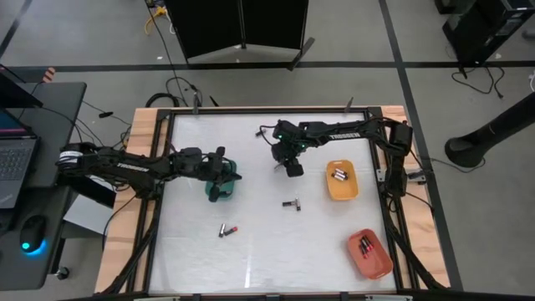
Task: Sort batteries
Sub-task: Put the silver battery into the yellow bin
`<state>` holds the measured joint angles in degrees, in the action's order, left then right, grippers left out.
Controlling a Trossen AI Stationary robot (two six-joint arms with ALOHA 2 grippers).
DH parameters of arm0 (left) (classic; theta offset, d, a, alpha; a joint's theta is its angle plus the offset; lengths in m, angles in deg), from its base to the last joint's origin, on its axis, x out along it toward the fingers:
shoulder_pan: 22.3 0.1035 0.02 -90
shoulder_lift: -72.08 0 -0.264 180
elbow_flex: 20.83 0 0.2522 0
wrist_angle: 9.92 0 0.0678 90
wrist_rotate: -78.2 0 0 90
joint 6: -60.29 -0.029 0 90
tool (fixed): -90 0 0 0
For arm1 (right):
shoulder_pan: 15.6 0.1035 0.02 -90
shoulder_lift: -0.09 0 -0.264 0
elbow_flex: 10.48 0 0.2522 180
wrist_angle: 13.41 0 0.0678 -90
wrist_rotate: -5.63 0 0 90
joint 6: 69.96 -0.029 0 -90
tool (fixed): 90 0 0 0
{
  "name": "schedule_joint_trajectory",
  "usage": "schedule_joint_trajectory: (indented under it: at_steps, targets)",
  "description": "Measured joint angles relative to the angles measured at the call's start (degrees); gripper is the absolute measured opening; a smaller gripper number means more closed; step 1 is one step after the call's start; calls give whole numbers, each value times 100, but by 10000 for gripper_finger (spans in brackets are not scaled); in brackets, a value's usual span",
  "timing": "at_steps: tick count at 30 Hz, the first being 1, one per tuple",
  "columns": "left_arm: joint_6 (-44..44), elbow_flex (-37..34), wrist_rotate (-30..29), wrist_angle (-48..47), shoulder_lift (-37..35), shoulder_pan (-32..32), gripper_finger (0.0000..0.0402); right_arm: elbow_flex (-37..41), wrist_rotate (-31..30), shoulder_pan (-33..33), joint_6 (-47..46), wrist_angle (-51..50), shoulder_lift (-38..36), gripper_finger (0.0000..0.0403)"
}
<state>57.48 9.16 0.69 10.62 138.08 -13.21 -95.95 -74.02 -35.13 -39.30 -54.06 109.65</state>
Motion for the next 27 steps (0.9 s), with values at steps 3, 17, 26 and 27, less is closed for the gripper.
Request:
schedule_joint_trajectory:
  at_steps: [3, 17, 26, 27]
  targets:
    - [0, 0, -2, 0, 0, -15, 8, 105, 25, -26, -1, 105, 0, 171]
    - [136, 0, 208, 111, 0, -15, 8, 470, 135, -46, -343, 548, 2, 159]
    - [136, 0, 216, 74, -2, -15, 8, 440, 213, -55, -489, 583, 414, 151]
    - [136, 0, 216, 64, 0, -15, 8, 440, 206, -55, -509, 582, 419, 150]
